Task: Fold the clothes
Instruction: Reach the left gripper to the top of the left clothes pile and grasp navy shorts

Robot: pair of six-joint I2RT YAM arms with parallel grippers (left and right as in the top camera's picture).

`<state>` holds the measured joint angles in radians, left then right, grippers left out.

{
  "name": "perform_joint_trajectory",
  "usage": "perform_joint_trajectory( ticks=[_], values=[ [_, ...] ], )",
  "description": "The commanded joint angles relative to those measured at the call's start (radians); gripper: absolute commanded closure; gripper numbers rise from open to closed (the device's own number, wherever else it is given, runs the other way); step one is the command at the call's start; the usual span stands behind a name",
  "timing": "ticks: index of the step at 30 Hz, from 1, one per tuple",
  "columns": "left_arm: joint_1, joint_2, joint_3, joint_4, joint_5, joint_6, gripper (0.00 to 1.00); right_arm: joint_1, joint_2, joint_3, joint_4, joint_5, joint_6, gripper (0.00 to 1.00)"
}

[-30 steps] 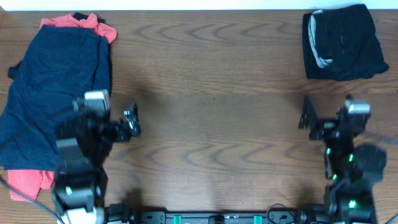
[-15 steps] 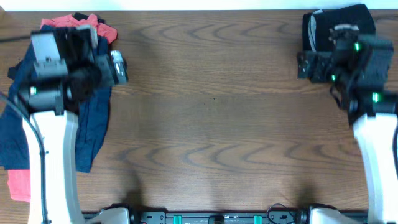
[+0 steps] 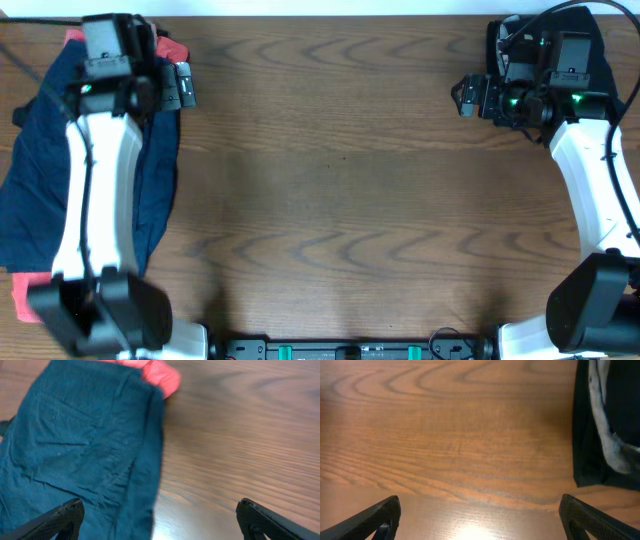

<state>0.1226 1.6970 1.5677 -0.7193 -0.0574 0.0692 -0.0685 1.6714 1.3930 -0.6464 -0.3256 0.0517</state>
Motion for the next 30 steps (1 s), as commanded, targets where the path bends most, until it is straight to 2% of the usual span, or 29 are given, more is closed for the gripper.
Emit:
perform_joint_trajectory(
  ticks=[1,10,15,19,22,24,26,30],
  values=[
    [0.03,0.103,0.015,0.04,-0.116,0.031,0.04,0.01,0.015,0.017,-0.021,-0.023,-0.012,0.01],
    [0.13,0.302,0.015,0.137,-0.115,0.029,0.05,0.01,0.016,0.017,-0.108,-0.015,-0.049,0.09],
    [0.146,0.391,0.015,0.142,-0.108,0.033,0.05,0.01,0.016,0.017,-0.121,-0.015,-0.049,0.1],
    [0.145,0.443,0.015,0.142,-0.108,0.032,0.09,0.01,0.016,0.017,-0.121,-0.015,-0.049,0.1],
    [0.148,0.467,0.015,0.145,-0.111,0.036,0.18,0.01,0.016,0.017,-0.121,-0.015,-0.049,0.11],
    [0.157,0.472,0.015,0.15,-0.112,0.035,0.36,0.01,0.016,0.017,-0.121,-0.015,-0.049,0.11],
    [0.166,0.47,0.015,0.158,-0.113,0.035,0.48,0.01,0.016,0.017,-0.121,-0.014,-0.049,0.1],
    [0.178,0.454,0.017,0.161,-0.113,0.035,0.54,0.01,0.016,0.017,-0.113,-0.015,-0.049,0.1]
  ],
)
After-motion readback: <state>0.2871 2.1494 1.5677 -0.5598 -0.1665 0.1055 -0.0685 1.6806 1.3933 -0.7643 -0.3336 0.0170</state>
